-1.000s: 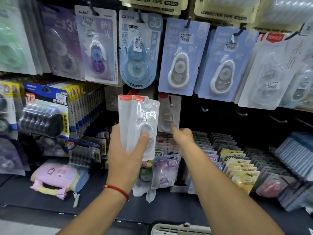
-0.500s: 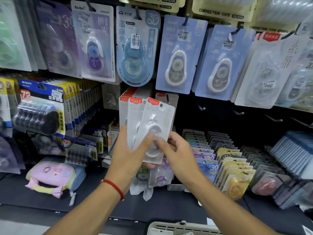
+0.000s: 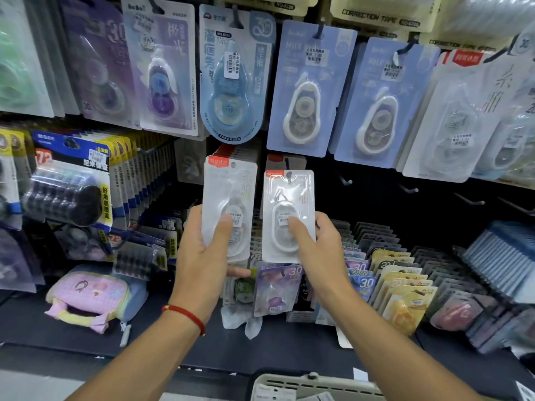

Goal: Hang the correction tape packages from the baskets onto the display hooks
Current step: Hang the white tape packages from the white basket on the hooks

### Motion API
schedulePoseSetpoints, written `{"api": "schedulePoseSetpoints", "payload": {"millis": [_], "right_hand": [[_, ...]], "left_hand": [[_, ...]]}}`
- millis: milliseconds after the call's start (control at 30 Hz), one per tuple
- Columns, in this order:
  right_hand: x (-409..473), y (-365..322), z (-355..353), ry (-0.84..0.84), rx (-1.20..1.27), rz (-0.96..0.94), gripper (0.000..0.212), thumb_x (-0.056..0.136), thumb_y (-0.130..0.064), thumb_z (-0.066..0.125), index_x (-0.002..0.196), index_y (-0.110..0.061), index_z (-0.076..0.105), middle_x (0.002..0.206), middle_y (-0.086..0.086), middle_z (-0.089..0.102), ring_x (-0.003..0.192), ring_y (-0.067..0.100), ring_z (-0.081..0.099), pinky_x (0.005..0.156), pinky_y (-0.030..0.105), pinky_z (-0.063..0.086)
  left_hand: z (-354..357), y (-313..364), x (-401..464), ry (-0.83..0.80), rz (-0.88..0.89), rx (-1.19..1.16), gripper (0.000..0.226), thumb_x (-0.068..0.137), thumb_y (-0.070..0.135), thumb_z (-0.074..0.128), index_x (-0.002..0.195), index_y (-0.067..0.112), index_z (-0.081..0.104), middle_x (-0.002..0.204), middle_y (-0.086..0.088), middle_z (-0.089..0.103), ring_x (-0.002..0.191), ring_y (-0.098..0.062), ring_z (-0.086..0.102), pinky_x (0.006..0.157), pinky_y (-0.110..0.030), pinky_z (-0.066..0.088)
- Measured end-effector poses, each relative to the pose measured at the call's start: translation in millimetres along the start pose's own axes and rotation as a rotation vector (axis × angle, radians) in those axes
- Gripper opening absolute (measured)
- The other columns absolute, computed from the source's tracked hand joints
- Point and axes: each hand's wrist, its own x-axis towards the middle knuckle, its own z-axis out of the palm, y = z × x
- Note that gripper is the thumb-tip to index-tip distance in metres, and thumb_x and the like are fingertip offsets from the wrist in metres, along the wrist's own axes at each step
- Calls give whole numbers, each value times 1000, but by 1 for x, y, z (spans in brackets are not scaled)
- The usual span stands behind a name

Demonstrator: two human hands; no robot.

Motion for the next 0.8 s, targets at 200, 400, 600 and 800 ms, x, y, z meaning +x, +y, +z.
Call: {"api": "schedulePoseSetpoints", "payload": {"millis": [200,400,600,800], "right_hand": [[-2,34,4,103,-147,-29,13,102,-35,63,109,-43,56,99,-17,71,86,5,69,65,23,56],[65,38,31,202,-181,111,27,106,-33,60,131,-24,60,109,-1,73,92,18,70,76,35,53],[90,44,30,176,-310,314,56,103,-45,62,146,-11,50,132,15,64,124,39,62,99,43,52],[38,26,5,-16,-176,124,26,105,-44,55,113,-24,68,102,1,74,93,29,72,82,51,61]], "left_hand": [[0,-6,2,13,-7,-14,28,107,17,55,114,43,63,109,13,70,96,-19,75,54,-38,64],[14,-5,-1,-14,-14,-37,30,108,16,55,127,39,61,118,11,69,104,-16,73,62,-35,65],[20,-10,-1,-32,20,36,40,107,14,57,144,29,56,128,11,70,110,-11,72,73,-34,64],[17,-13,0,-134,-79,-2,31,108,16,56,133,34,58,119,12,73,97,-15,75,64,-31,62]]}}
